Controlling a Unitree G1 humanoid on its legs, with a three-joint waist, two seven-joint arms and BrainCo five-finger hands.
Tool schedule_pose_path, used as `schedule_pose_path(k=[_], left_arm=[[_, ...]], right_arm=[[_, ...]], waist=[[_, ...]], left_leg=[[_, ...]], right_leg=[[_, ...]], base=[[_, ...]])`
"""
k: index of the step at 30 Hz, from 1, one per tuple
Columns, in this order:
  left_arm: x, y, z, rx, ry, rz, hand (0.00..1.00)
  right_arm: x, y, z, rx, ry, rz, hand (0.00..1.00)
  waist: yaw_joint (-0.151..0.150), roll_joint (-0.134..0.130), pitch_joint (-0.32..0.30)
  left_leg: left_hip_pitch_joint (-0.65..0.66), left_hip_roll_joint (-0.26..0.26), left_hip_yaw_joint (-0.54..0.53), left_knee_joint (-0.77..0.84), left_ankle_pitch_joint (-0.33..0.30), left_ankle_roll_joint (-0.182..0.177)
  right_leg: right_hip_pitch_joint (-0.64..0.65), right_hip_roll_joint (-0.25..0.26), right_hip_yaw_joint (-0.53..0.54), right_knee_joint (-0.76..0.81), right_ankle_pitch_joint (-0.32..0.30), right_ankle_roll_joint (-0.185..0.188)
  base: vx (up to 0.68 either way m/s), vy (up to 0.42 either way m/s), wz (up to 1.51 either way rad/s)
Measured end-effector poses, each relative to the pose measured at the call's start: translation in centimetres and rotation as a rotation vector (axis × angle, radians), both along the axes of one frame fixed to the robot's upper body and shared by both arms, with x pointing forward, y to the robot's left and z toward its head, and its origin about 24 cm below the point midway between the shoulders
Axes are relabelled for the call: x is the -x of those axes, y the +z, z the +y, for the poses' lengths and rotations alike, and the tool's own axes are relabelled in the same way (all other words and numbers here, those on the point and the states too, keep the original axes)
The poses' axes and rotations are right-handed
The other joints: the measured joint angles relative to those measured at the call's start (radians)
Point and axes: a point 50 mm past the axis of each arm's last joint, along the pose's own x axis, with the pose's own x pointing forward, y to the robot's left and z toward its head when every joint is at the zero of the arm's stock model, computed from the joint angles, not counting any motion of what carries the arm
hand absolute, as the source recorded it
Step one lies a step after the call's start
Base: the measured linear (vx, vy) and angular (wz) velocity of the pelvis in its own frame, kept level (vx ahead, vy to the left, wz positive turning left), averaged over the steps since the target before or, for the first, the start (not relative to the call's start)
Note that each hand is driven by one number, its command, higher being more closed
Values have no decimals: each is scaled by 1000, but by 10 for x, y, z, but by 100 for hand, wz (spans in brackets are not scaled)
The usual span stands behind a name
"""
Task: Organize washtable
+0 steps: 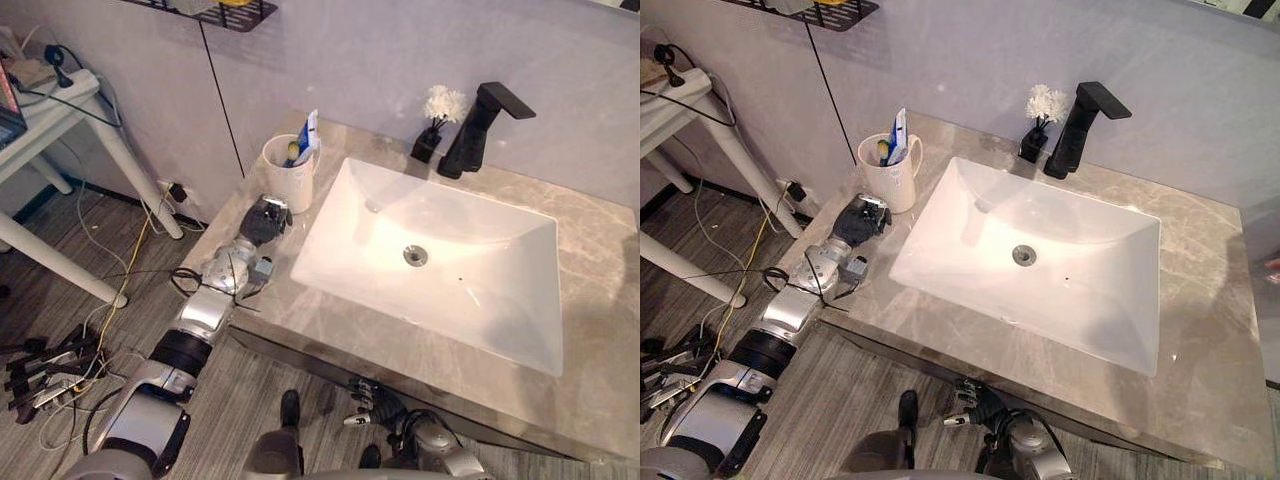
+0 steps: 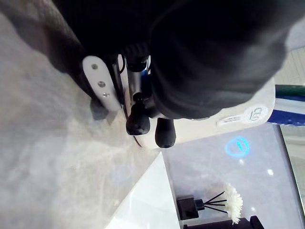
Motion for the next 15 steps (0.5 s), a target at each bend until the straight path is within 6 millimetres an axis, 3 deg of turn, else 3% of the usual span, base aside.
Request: schedule_pose_path(k=[15], left_arm=[[-11, 32, 5, -20, 3, -83, 100]], right_arm=[[7, 3, -5, 0, -6, -15, 0]], waist=[[-2, -12, 39]], left_leg=[[-32, 11, 31, 0, 11, 11]], right_leg=[[-62, 4, 45, 25, 4, -12]], base=[[-1, 0, -7]])
